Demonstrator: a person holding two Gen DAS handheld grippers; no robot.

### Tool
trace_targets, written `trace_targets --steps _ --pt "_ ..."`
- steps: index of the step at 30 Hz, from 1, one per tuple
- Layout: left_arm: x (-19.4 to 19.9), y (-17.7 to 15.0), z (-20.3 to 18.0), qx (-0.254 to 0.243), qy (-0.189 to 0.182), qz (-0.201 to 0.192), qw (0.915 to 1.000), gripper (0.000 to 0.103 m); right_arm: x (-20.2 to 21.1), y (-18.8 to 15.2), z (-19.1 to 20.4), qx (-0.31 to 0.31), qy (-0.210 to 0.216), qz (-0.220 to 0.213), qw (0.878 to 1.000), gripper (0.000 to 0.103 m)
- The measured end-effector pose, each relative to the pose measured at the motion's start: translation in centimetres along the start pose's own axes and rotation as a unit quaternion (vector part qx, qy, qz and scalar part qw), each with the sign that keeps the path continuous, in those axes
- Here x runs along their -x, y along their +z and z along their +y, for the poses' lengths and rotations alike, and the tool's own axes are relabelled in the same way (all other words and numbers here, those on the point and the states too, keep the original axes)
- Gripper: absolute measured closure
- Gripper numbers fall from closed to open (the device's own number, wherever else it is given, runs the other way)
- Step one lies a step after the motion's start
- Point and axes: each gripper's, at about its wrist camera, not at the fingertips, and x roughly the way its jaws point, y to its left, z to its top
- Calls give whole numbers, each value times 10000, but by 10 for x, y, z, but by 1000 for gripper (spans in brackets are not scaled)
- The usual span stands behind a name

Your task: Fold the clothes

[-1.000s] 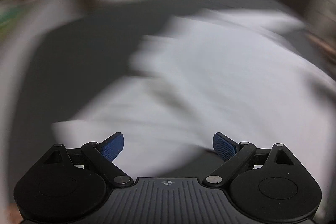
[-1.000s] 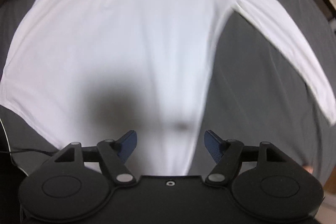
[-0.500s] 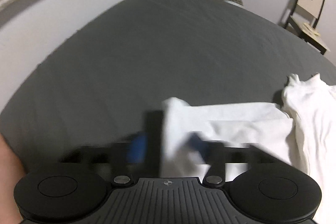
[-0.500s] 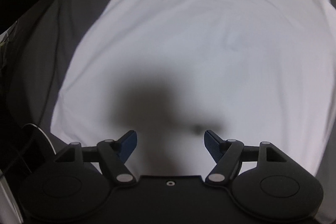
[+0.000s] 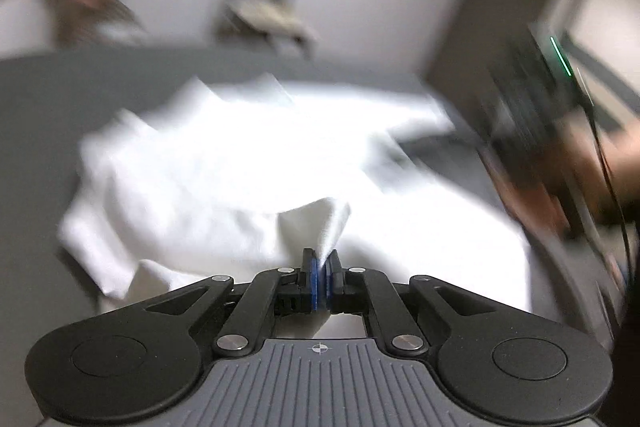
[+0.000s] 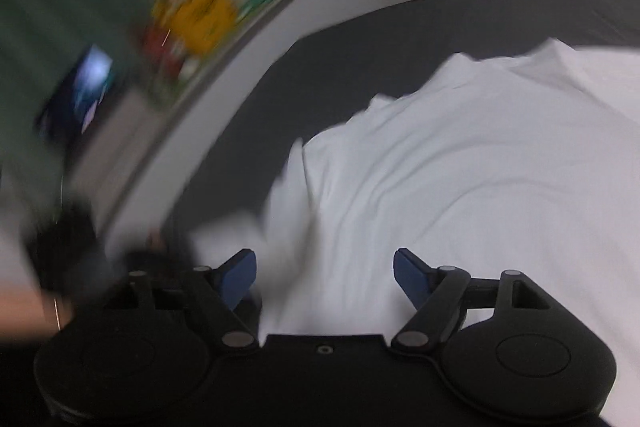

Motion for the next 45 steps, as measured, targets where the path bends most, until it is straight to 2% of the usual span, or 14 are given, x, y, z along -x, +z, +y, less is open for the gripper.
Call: trace_targets --steps 3,6,8,10,11,13,15,20,23,28,33,37,41,45 --pt "-29 -17 -32 -905 -177 980 9909 99 -22 -22 -1 -576 -126 6 9983 28" --pt "-20 -20 -40 -1526 -390 1222 9799 94 -36 -44 -4 -727 -153 35 9972 28" --pt "-2 -8 -19 -1303 -183 771 9883 62 -51 -48 -12 -806 -192 67 9965 28" --pt "17 5 1 -1075 24 318 9937 4 -57 -44 -18 -980 -206 60 9950 28" --pt "27 11 11 -961 128 91 9953 0 -60 -43 -19 -1074 -209 47 9940 28" --pt "33 22 37 -533 737 -252 9955 0 -61 -46 -25 -1195 -197 -37 9926 28" --pt "33 33 65 -25 1417 -529 9885 1 -62 -48 -29 -1170 -155 -133 9929 28" --pt "4 50 107 869 1821 -659 9772 9 -63 -53 -28 -956 -55 -291 9950 28" --pt "-25 48 114 1129 1782 -482 9763 29 -61 -55 -30 -929 10 -351 9951 28" --pt "-53 37 100 1130 1566 -145 9811 97 -60 -54 -35 -958 80 -405 9945 28" --pt "-5 29 99 1097 1720 -717 9763 99 -57 -55 -36 -888 87 -416 9951 28" --pt "75 14 95 1552 2514 -1451 9443 99 -59 -55 -27 -537 -70 -369 9979 28" --pt "152 -8 70 2091 3430 -2018 8933 99 -54 -56 -15 -172 -371 -284 9988 28" --pt "207 -14 17 2191 4337 -2265 8442 99 -34 -62 -7 -183 -679 -154 9974 28"
